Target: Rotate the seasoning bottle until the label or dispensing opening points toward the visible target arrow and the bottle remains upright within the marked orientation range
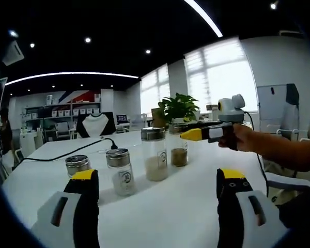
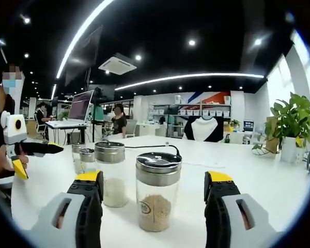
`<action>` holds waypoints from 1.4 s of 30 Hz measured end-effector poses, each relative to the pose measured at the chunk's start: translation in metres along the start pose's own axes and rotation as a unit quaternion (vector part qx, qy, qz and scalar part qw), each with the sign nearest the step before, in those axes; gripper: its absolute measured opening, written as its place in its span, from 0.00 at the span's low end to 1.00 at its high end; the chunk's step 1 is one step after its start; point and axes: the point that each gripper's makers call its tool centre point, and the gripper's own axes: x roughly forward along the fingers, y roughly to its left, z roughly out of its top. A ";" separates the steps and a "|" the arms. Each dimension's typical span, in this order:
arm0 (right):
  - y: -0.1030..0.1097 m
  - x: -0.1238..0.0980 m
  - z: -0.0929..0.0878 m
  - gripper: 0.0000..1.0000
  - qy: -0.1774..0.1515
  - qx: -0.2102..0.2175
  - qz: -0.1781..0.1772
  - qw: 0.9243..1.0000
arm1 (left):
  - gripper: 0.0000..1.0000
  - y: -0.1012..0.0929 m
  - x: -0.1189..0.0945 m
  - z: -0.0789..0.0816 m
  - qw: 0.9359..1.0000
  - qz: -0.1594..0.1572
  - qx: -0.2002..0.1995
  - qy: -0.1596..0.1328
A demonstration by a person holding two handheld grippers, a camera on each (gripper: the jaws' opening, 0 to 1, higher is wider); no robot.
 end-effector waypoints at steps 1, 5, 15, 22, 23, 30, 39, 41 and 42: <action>0.002 -0.003 0.001 0.81 -0.002 0.002 0.000 1.000 | 1.00 0.001 -0.001 0.000 1.000 0.001 0.000 0.001; 0.017 -0.017 0.004 0.82 -0.009 -0.007 0.004 1.000 | 1.00 0.008 -0.004 0.001 1.000 0.008 -0.001 -0.003; 0.040 -0.041 -0.018 0.99 0.016 -0.011 0.013 1.000 | 1.00 0.027 -0.011 -0.005 1.000 0.027 0.001 0.010; 0.033 -0.045 -0.025 0.99 0.018 0.015 -0.016 1.000 | 1.00 0.033 -0.016 -0.006 0.999 0.029 0.002 0.016; 0.034 -0.045 -0.025 0.99 0.019 0.009 -0.017 1.000 | 1.00 0.035 -0.017 -0.006 0.999 0.031 0.002 0.018; 0.045 -0.041 -0.013 0.99 0.005 -0.013 -0.013 1.000 | 1.00 0.051 -0.021 -0.009 0.998 0.053 -0.008 0.019; 0.048 -0.033 -0.012 0.99 0.006 -0.006 -0.007 1.000 | 1.00 0.059 -0.022 -0.011 0.997 0.068 -0.006 0.021; 0.049 -0.032 -0.013 0.99 0.007 -0.008 -0.006 1.000 | 1.00 0.060 -0.023 -0.009 0.997 0.071 -0.005 0.019; 0.050 -0.032 -0.014 0.99 0.008 -0.009 -0.006 1.000 | 1.00 0.060 -0.023 -0.009 0.997 0.071 -0.005 0.019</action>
